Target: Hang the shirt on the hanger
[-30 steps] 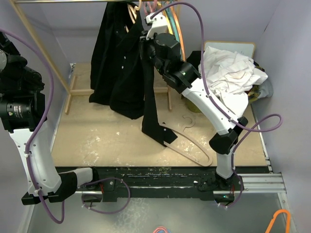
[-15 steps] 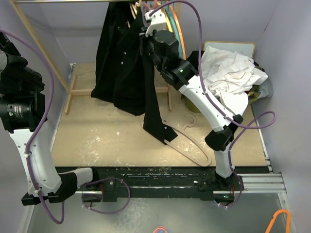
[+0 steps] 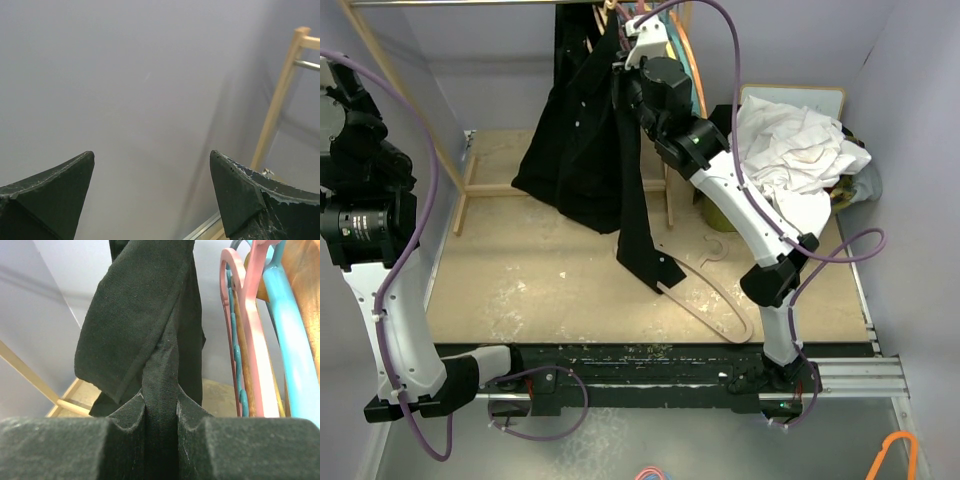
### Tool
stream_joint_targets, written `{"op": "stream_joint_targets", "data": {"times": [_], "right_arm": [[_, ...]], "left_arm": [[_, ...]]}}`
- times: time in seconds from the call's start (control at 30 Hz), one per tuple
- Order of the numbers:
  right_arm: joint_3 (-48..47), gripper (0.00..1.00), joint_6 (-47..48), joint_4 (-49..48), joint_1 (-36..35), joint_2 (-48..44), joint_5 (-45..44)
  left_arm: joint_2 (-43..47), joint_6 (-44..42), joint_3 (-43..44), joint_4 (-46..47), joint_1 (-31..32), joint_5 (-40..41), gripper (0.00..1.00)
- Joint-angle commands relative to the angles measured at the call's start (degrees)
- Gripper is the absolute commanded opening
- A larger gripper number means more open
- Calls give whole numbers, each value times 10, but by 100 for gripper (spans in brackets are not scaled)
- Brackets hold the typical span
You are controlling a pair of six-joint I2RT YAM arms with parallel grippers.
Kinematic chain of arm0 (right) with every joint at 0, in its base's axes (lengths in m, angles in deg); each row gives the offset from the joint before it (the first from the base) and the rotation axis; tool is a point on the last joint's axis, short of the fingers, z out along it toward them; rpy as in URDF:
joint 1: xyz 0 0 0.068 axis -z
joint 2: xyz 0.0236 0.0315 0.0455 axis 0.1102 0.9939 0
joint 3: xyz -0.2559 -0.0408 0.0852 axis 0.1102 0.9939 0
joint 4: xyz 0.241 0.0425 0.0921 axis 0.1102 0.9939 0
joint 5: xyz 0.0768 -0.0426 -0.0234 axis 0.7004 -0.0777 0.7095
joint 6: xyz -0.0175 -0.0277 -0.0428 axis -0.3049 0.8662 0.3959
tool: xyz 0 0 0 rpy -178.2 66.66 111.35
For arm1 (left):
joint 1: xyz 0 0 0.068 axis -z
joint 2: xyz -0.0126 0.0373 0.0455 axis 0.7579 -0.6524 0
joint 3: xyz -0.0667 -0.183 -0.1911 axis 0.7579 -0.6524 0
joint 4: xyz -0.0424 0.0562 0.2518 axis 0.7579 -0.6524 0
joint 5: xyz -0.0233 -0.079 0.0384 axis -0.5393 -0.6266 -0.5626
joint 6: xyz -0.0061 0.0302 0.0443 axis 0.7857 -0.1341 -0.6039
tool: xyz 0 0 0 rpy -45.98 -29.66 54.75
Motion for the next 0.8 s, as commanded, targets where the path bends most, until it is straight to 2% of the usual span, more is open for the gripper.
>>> {"op": "stream_joint_targets", "data": {"times": [0.0,0.17,0.47,0.77], "right_arm": [[3,0,-21,-53,5,-31,30],[-14,0,-23,-39,5,-23,49],[-93,0,-17,-16,12,21,49],[-74,0,-36,-15,30,18,80]], "left_arm": [[6,11,-2,-63,-3,-99,99],[6,17,-9,-86,-3,-139,99],[2,23,-12,-91,-3,-161,99],[0,24,-21,-89,-3,-167,99]]}}
